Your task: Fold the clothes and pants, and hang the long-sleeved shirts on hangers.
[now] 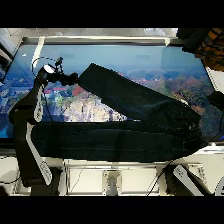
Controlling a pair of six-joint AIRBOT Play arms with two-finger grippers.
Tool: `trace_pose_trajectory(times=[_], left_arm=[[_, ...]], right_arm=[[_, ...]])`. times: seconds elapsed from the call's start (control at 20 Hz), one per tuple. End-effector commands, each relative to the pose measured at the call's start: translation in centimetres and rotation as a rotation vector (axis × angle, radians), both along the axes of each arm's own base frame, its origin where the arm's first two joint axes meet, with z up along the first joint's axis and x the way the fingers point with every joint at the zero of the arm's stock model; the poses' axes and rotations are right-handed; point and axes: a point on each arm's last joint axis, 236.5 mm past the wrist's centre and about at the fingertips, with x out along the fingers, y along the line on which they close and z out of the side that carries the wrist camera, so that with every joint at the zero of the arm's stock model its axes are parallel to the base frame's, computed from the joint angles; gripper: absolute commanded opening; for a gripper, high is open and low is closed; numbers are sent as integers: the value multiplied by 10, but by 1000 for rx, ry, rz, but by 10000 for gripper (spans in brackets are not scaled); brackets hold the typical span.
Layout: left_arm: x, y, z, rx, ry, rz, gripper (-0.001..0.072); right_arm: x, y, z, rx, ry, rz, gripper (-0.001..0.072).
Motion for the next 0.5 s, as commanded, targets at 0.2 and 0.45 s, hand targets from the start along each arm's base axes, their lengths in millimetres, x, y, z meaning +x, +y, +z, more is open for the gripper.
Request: trace_pose_trajectory(times=[0.2, 0.45], left_arm=[[-18, 182, 66, 360, 19, 277, 17], [-103, 295, 89, 456, 224, 422, 18]], right_arm=[[-1, 3, -2, 15, 11, 7, 266], [-2, 4, -39, 59, 123, -1, 266]])
